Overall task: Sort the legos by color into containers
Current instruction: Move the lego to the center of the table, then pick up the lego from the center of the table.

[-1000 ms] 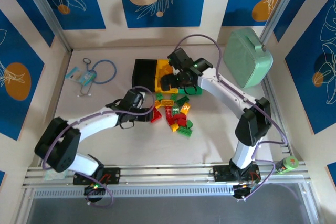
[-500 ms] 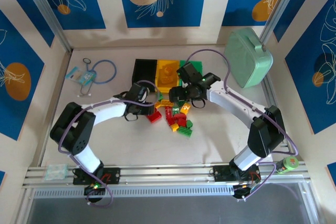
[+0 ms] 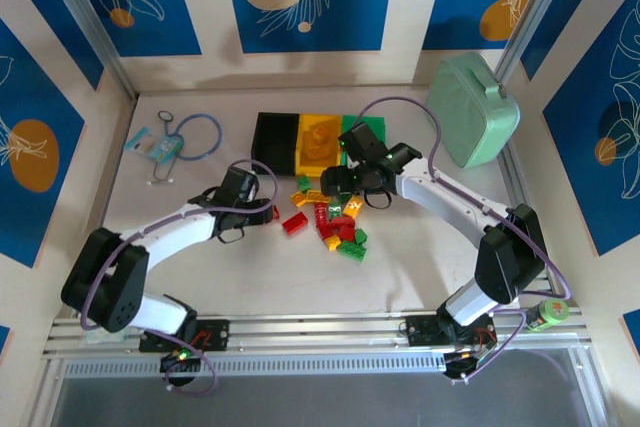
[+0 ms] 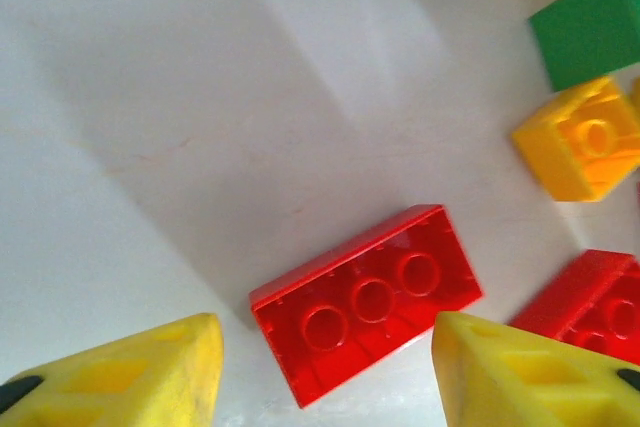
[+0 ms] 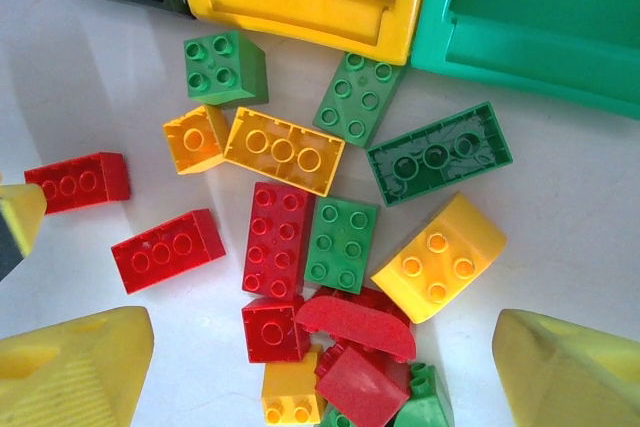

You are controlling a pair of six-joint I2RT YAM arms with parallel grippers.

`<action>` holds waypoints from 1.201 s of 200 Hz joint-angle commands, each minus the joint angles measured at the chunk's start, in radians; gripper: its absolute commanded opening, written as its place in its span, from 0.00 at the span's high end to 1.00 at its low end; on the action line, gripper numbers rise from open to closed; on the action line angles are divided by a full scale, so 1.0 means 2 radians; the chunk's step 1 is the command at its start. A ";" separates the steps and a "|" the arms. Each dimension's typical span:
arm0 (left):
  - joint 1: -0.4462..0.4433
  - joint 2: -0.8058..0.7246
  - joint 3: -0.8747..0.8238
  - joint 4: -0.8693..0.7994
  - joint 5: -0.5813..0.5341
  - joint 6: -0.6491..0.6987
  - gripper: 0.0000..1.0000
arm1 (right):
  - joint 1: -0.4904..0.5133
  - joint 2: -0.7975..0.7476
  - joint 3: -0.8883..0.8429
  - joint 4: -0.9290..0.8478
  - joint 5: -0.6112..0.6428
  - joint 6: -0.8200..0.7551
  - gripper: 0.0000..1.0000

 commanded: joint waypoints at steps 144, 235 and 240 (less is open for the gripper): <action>-0.016 0.111 0.088 -0.060 0.024 -0.044 0.09 | 0.011 -0.005 -0.016 0.012 -0.007 0.014 0.11; -0.031 0.165 0.138 -0.096 -0.008 -0.031 0.33 | -0.009 -0.022 -0.042 0.025 -0.019 0.011 0.11; -0.031 0.168 0.142 -0.101 -0.011 -0.029 0.33 | -0.010 -0.023 -0.044 0.026 -0.020 0.011 0.11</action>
